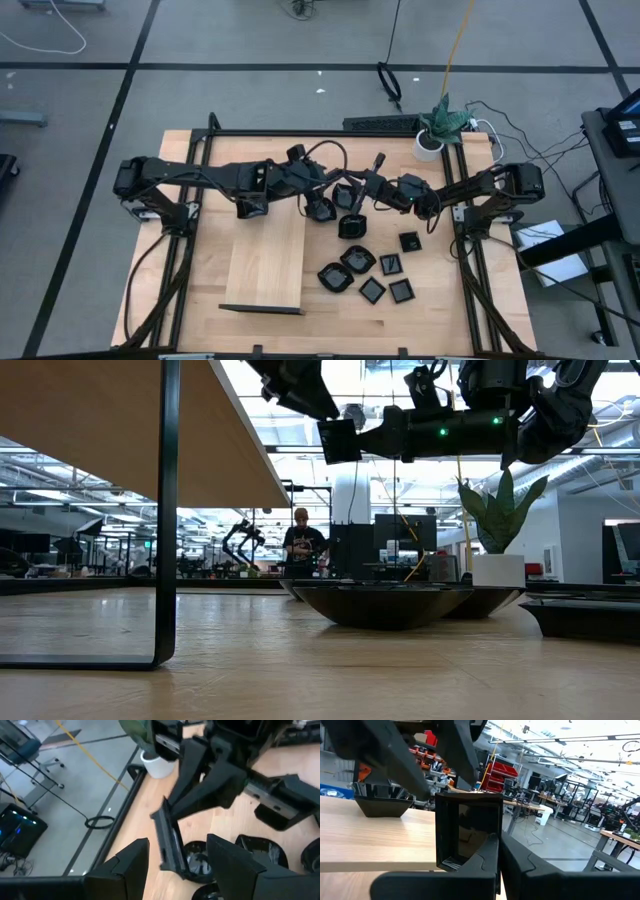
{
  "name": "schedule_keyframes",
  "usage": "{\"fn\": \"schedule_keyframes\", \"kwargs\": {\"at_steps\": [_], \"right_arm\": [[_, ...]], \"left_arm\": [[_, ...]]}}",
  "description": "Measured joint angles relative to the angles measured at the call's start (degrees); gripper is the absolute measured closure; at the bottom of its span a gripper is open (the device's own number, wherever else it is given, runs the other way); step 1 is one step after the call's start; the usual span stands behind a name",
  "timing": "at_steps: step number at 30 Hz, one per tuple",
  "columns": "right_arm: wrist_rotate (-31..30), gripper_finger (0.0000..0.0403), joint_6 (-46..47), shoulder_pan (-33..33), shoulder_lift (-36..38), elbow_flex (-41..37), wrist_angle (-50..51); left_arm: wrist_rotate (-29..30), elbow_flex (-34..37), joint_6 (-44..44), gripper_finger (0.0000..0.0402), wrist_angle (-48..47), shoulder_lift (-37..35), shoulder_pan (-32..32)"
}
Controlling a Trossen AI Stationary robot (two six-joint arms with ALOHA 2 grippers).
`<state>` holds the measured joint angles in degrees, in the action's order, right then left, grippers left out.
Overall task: Pick & Place Mini shaped plates
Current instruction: Put the square plate on the shelf
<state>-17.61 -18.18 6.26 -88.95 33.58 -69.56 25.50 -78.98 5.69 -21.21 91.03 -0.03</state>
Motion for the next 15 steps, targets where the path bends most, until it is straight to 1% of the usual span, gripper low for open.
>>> {"fn": "schedule_keyframes", "kwargs": {"at_steps": [3,7,13,15], "right_arm": [[1.32,0.0403,0.37,0.02,0.0,0.0,-0.06],[1.4,0.0403,0.35,-0.07,0.0,0.0,-0.15],[1.38,0.0403,-0.17,-0.07,0.0,0.0,-0.06],[1.37,0.0403,-0.21,-0.22,0.0,0.0,-0.07]], "left_arm": [[0.33,0.04,0.3,0.0199,0.75,1.35,0.01],[3.19,0.11,1.35,0.0199,1.56,1.48,0.49],[3.64,0.07,0.81,0.02,1.55,1.43,1.61],[4.28,0.07,0.81,0.0207,1.55,1.43,1.65]]}}
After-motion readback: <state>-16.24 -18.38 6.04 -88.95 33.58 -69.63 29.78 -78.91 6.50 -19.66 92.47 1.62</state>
